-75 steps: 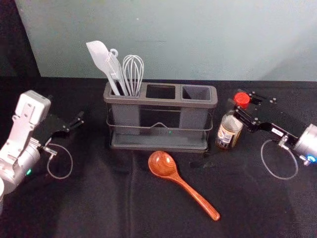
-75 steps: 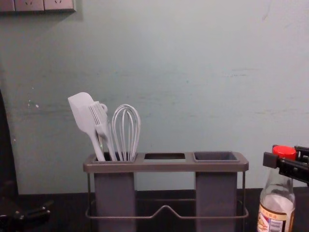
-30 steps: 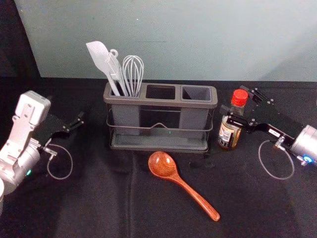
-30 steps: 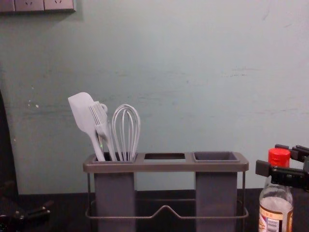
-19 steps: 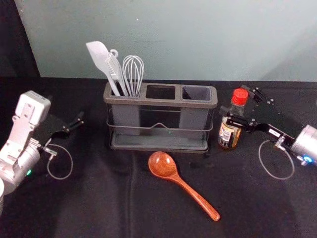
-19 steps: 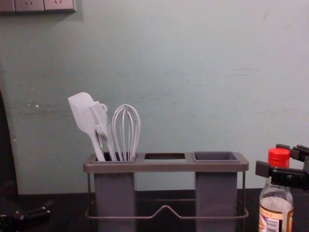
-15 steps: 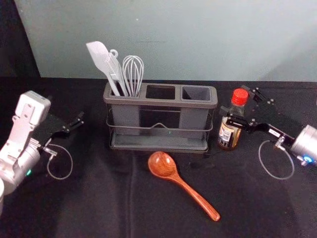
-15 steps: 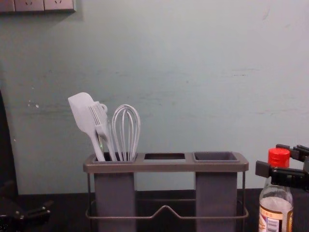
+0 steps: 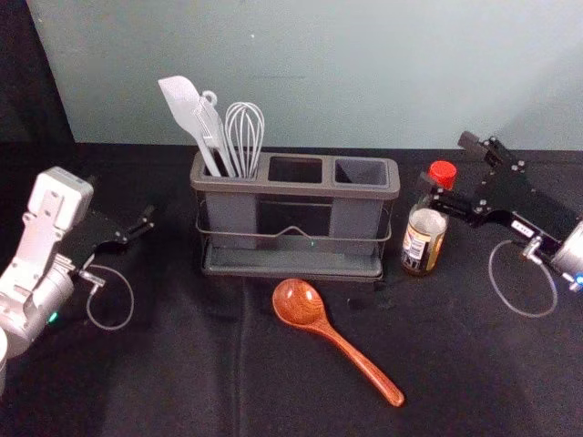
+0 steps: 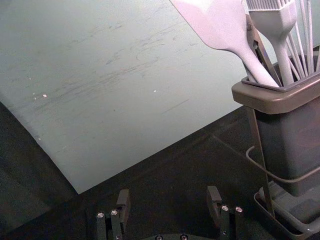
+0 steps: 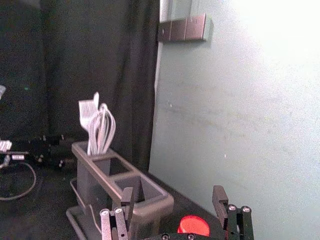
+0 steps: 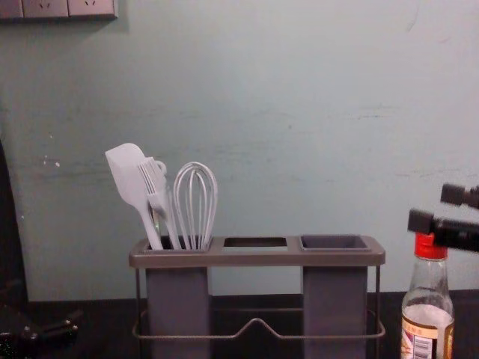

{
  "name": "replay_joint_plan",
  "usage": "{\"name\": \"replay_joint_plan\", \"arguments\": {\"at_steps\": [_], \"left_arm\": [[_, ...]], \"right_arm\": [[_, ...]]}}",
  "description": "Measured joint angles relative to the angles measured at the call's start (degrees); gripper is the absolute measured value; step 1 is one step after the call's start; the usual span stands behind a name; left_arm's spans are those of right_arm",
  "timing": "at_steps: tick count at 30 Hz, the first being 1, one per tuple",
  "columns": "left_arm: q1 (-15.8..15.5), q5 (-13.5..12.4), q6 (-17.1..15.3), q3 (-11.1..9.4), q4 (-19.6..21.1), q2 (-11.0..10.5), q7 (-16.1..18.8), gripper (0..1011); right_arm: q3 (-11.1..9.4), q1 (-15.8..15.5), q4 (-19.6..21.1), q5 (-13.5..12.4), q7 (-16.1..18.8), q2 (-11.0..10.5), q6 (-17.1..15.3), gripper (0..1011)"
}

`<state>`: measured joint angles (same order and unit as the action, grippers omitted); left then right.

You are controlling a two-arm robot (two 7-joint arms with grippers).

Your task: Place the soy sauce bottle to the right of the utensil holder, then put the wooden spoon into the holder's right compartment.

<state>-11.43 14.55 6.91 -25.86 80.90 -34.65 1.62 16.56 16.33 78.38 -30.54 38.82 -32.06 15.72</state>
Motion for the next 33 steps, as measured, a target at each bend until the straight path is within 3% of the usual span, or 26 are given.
{"name": "replay_joint_plan", "arguments": {"at_steps": [7,11,16,20,25,26,28,30,32,33], "left_arm": [[0.0,0.0,0.0,0.0,0.0,0.0,0.0,1005],[0.0,0.0,0.0,0.0,0.0,0.0,0.0,1005],[0.0,0.0,0.0,0.0,0.0,0.0,0.0,1005],[0.0,0.0,0.0,0.0,0.0,0.0,0.0,1005],[0.0,0.0,0.0,0.0,0.0,0.0,0.0,1005],[0.0,0.0,0.0,0.0,0.0,0.0,0.0,1005],[0.0,0.0,0.0,0.0,0.0,0.0,0.0,1005],[0.0,0.0,0.0,0.0,0.0,0.0,0.0,1005],[0.0,0.0,0.0,0.0,0.0,0.0,0.0,1005],[0.0,0.0,0.0,0.0,0.0,0.0,0.0,1005]], "right_arm": [[-1.5,-2.5,7.1,-1.5,1.0,-1.9,-0.5,1002],[-1.4,-3.4,10.7,-2.6,2.6,-3.1,-1.2,1000],[0.5,-3.6,15.0,-3.7,3.9,-4.7,-5.0,1002],[2.8,-3.4,18.6,-3.6,3.1,-5.8,-10.1,1002],[7.7,-1.7,23.6,-1.7,-1.1,-6.6,-21.3,1002],[9.3,-0.7,24.5,-0.9,-2.6,-6.6,-25.6,1002],[11.1,0.7,25.4,-0.3,-4.1,-6.5,-30.6,1002],[13.7,3.1,25.8,0.0,-5.7,-5.7,-38.1,1000],[15.2,4.5,25.6,-0.1,-6.6,-4.9,-42.2,1000],[16.2,5.6,25.0,-0.6,-7.4,-3.8,-45.8,1002]]}}
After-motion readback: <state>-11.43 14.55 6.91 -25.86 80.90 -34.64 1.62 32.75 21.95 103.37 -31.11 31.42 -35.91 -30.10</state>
